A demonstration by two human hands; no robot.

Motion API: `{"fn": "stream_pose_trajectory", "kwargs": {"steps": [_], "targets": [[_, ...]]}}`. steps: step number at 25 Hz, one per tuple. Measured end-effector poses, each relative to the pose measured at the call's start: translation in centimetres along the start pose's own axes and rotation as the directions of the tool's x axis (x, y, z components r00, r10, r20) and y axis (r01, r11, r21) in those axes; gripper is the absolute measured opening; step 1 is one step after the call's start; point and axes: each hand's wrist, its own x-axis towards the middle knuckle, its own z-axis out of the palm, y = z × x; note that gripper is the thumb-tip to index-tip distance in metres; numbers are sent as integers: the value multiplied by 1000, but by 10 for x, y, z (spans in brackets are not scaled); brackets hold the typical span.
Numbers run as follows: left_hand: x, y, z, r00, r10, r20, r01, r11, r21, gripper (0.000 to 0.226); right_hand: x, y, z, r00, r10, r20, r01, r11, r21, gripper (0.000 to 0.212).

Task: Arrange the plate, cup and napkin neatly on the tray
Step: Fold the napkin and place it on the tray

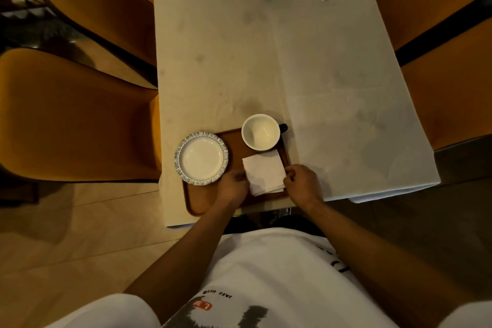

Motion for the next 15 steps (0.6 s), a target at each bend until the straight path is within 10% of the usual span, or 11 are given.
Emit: {"fn": "stream_pose_trajectory", "kwargs": {"steps": [15], "targets": [[7, -23, -149, 885, 34, -464, -23, 999, 30, 42, 16, -120, 78, 930, -278, 241, 300, 952, -59, 58]]}}
